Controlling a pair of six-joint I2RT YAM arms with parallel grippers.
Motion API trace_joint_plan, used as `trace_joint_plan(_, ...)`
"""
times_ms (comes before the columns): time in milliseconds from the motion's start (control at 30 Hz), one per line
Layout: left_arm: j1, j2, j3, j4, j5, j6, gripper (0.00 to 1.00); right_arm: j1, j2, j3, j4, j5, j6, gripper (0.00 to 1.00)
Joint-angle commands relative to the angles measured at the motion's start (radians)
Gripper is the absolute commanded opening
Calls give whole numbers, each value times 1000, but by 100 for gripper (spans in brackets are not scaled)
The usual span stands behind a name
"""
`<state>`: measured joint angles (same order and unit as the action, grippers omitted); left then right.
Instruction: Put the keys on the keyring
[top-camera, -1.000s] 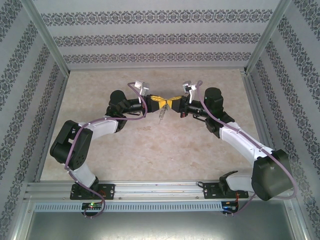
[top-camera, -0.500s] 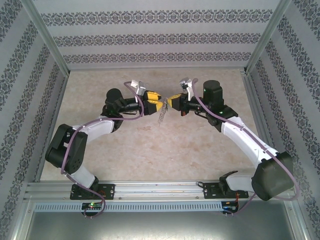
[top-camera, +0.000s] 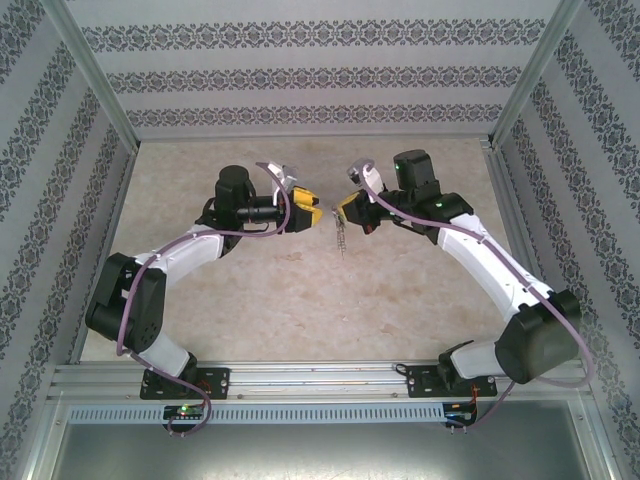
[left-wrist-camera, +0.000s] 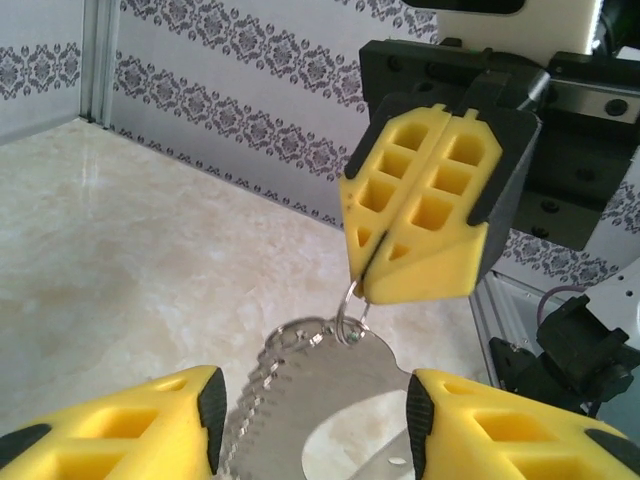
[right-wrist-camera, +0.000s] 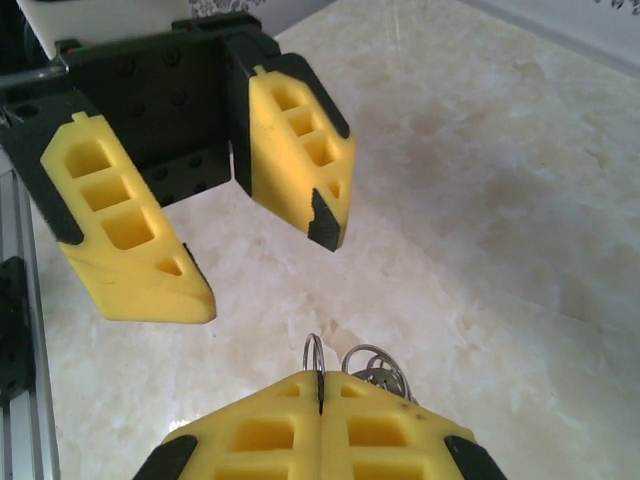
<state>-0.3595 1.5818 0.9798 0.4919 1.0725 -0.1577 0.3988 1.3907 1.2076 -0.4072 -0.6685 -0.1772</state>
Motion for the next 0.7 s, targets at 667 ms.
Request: trace_joint_plan(667, -42, 35, 141, -334, 49, 212, 38, 68, 92, 161, -203, 116, -159, 0)
